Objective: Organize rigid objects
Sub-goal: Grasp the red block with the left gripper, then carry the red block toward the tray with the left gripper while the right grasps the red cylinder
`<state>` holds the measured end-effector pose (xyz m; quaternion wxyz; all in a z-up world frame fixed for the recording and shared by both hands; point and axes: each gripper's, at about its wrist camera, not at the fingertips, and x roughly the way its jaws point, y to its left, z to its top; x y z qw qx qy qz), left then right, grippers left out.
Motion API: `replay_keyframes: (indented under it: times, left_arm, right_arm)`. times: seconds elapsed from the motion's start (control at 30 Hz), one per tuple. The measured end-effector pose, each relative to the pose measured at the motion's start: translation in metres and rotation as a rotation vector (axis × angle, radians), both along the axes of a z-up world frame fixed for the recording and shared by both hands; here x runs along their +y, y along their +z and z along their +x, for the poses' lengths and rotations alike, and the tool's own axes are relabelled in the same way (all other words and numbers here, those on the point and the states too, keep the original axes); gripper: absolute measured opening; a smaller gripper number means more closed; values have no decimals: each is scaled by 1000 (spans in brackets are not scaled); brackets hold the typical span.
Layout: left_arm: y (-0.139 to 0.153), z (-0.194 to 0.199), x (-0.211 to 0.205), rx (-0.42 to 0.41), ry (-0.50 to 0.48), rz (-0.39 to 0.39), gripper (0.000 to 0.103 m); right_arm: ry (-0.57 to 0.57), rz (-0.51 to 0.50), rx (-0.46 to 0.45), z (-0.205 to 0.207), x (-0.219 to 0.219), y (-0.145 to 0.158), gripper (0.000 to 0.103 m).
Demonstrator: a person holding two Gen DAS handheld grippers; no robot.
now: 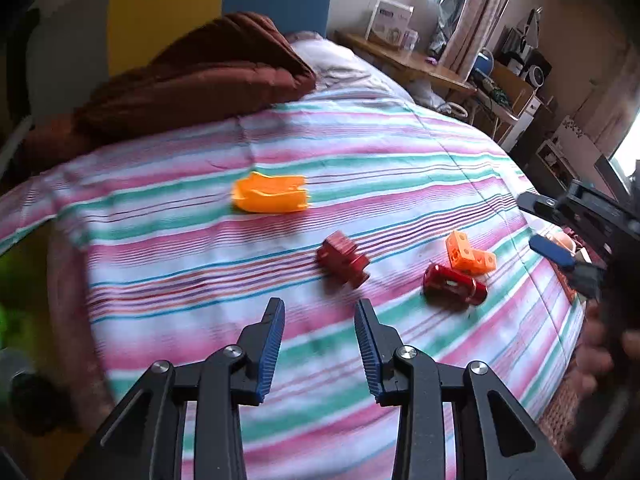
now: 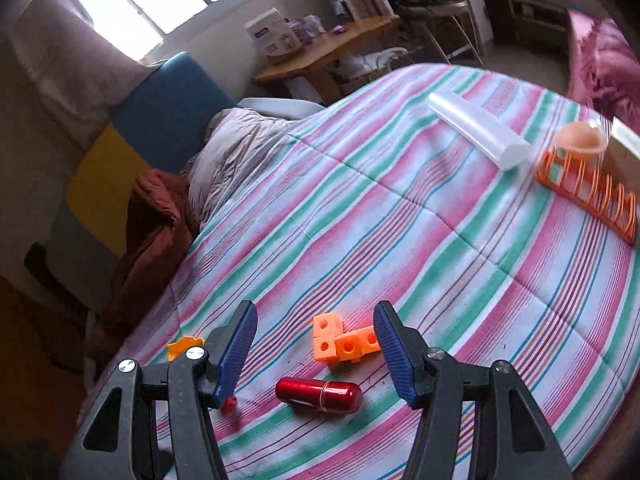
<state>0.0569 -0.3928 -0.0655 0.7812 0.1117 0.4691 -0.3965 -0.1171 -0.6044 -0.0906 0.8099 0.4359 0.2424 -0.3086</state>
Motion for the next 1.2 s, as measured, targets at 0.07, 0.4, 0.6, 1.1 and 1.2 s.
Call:
replay_keyframes:
  times: [0.07, 0.4, 0.6, 1.1, 1.2]
  left_arm:
    - [-6, 6, -10, 20, 14, 0, 39]
    - [-43, 29, -62, 69, 46, 57, 52]
    - [-47, 32, -39, 43, 73, 47, 15]
    - [-3, -31, 52, -46, -6, -13, 15]
    - [4, -42, 72, -60, -11, -24, 15]
  right_arm:
    - [9, 1, -2, 2, 1, 0, 61]
    - [71, -4, 1, 13, 6, 1, 61]
    - [86, -19, 3, 16, 8, 2, 61]
    - [281, -40, 100, 51, 32, -11, 60]
    - [295, -70, 157, 58, 37, -14, 60]
